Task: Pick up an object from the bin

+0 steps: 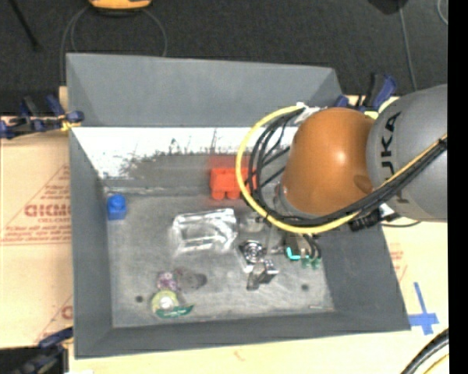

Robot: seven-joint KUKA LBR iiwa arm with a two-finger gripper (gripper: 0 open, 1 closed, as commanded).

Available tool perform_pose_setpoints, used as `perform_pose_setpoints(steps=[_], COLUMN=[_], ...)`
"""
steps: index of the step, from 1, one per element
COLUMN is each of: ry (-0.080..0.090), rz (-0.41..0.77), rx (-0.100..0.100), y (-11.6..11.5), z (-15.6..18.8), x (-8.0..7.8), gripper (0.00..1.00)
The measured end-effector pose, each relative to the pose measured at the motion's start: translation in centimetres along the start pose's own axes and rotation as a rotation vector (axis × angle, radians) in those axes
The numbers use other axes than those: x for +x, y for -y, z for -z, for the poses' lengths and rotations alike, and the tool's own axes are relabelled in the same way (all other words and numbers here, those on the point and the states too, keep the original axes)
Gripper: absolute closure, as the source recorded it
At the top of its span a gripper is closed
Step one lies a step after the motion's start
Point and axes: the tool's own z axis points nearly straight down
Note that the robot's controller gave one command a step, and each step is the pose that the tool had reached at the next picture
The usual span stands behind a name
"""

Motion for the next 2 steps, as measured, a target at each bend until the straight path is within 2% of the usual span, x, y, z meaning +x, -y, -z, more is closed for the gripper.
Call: perform_pose_setpoints(steps=[1,2], ry=[0.006,0.008], rz=[-0.165,-0.162], rx=[-0.005,-0.003], y=[7.18,7.08], z=[-12.11,-11.88], x=[-3.00,-3.16], gripper=[0.00,0.00])
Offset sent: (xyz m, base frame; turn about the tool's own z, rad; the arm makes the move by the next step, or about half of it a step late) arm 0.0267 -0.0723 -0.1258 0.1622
